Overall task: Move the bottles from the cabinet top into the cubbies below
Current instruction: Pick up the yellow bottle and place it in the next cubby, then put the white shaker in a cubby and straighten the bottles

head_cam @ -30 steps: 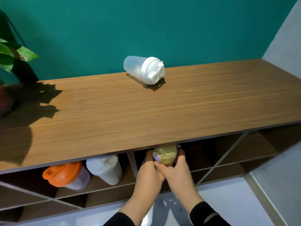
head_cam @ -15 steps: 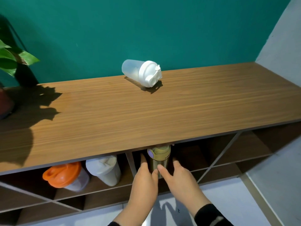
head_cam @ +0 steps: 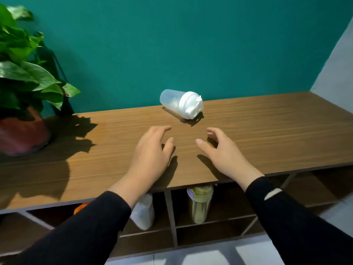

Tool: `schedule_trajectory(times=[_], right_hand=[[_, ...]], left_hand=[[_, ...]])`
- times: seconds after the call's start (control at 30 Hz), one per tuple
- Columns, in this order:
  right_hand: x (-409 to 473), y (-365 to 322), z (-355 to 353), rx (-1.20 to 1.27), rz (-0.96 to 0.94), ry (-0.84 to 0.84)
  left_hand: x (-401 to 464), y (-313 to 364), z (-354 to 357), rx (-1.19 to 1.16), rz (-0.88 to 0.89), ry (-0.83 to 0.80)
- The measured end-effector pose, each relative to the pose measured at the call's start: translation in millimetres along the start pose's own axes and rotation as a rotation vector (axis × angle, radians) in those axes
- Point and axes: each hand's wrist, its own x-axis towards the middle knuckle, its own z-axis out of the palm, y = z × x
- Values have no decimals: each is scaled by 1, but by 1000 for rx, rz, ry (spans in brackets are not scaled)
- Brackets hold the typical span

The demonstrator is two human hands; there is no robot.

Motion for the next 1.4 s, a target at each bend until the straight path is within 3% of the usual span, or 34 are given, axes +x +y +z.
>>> schedule_trajectory(times=[0.2,0.33,0.53,0.67,0.8,0.87,0.93,1.1,1.2,1.27,1.33,1.4], right_hand=[[65,-12,15,265,106,103],[112,-21,33,351,132,196],[155,-34,46,271,194,277],[155,-28,49,361,134,333],[111,-23,24,454,-1,369],[78,-24,5,391,-100,353],[39,-29,-16,322,-194,315],[-51,-47,-61,154,-411,155],[-89,-51,-84,136,-492,173],[-114,-46,-89,437,-452,273],[-140,-36,-82,729,-287,315],[-166,-22,-69,839,-166,306]], left_hand=[[41,-51,23,331,-177,-218],[41,-54,30,358,-161,-211],[42,-55,30,342,-154,-163],[42,-57,30,322,-156,-158],[37,-50,17,68,-141,-45],[32,-41,1,-34,24,124],[27,-27,-16,36,266,201],[16,35,-40,157,519,-76],[-5,74,-41,2,495,-80],[-28,98,-34,-193,375,-38],[-58,116,-17,-366,227,-73],[-91,127,3,-501,137,-127]])
